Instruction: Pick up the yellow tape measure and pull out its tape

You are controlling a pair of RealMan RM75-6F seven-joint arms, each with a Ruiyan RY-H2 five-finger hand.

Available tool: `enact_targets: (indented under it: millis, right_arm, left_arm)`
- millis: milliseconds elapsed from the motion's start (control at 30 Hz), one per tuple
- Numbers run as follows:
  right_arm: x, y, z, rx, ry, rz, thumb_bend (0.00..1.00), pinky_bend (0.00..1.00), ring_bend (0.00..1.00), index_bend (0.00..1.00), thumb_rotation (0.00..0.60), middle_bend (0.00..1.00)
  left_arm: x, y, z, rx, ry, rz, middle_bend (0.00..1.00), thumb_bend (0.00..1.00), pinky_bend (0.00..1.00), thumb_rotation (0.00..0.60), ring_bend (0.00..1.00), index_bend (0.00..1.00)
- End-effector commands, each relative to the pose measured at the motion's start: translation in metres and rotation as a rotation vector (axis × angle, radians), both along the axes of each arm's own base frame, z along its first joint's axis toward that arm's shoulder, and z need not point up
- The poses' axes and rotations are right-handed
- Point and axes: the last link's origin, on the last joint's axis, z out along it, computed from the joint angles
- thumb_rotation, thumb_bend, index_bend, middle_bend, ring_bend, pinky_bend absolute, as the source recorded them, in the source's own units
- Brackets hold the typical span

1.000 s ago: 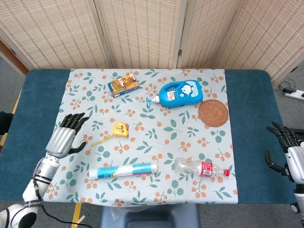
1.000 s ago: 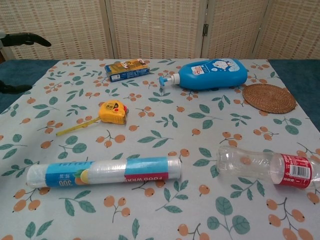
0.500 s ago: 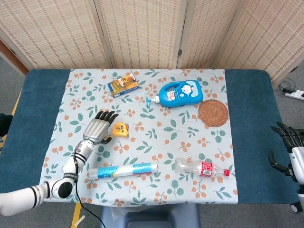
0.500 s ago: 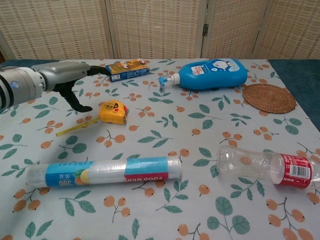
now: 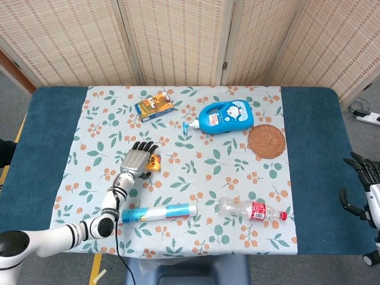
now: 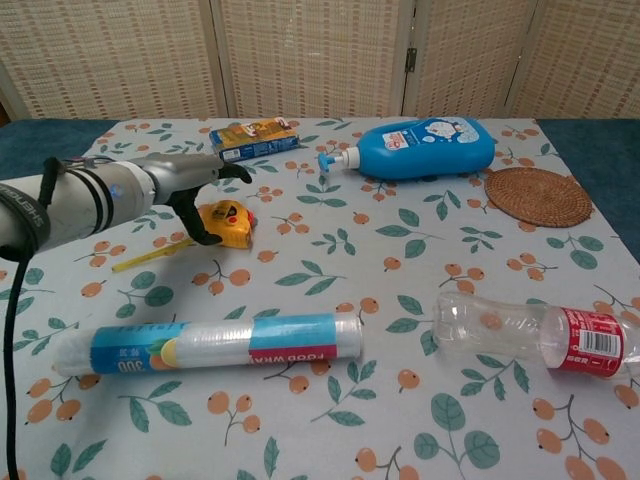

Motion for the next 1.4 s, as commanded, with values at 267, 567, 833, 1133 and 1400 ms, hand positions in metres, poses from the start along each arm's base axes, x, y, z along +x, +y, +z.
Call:
enact_targets:
  millis: [267,567,833,1133,1400]
  right_arm:
    - [-0.005,-0.001,0.001,0.0,-0.006,-0.012,0.57,0.04,0.09,0.16,0.6,0.09]
    - [-0.006,0.0,0.0,0.002,-0.005,-0.018,0.57,0.04,0.09,0.16,0.6,0.09]
    - [-0.007,0.002,0.002,-0.003,-0.002,-0.028,0.57,0.04,0.09,0.16,0.6,0.1]
    - [0.012,-0.002,0.001,0.009,-0.002,0.034,0.57,0.04,0.09,0.16,0.6,0.1]
    - [0.074,-0.027,-0.034,0.116,-0.052,0.208,0.56,0.04,0.11,0.16,0.6,0.12]
  left_arm:
    - [-0.007,0.007,-0.009,0.023,0.053,0.062,0.14,0.36,0.0,0.6,0.1,0.19]
    - [-0.005,0.009,-0.013,0.035,0.044,0.076,0.19,0.36,0.0,0.6,0.13,0.23]
    - [-0.002,0.013,-0.017,0.061,-0.001,0.094,0.31,0.37,0.0,0.6,0.21,0.36]
    - [-0.002,0.011,-0.005,0.096,-0.162,0.146,0.46,0.37,0.0,0.6,0.34,0.51]
    - [0.027,-0.007,0.026,0.076,-0.444,0.205,0.47,0.37,0.02,0.6,0.34,0.52]
